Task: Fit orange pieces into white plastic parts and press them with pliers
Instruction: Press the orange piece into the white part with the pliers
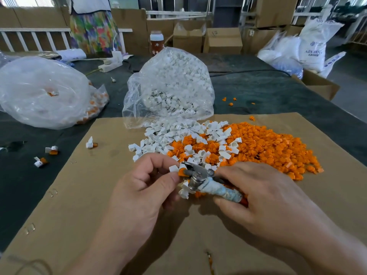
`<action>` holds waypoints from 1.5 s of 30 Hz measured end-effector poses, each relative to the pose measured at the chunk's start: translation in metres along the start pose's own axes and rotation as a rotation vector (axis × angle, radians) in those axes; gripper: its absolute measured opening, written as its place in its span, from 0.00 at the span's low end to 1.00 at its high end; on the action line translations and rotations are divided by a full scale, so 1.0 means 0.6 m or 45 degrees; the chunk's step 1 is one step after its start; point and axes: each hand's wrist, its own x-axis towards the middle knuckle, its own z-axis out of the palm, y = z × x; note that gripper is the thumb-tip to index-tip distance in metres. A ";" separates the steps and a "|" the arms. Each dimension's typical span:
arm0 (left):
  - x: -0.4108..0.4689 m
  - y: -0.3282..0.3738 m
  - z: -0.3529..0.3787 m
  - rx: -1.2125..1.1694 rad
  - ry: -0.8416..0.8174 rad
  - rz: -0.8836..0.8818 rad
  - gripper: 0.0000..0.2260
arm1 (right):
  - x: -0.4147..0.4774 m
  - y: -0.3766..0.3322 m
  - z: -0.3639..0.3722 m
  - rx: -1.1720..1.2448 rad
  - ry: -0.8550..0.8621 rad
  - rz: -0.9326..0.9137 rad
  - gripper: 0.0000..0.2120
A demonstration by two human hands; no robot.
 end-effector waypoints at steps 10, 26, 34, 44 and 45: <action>0.000 -0.005 -0.003 0.020 -0.040 -0.002 0.07 | 0.001 -0.003 0.008 -0.031 0.031 0.022 0.20; -0.003 0.002 -0.001 0.018 -0.001 0.024 0.10 | 0.002 -0.012 0.008 -0.023 0.111 -0.007 0.21; 0.000 0.002 0.000 0.082 0.204 -0.139 0.11 | 0.005 0.003 0.021 -0.137 0.109 0.052 0.29; 0.000 0.004 0.005 0.034 0.149 -0.431 0.08 | 0.023 0.030 0.024 -0.390 -0.144 0.347 0.35; -0.001 0.005 0.007 0.040 0.154 -0.443 0.09 | 0.023 0.028 0.022 -0.359 -0.084 0.334 0.33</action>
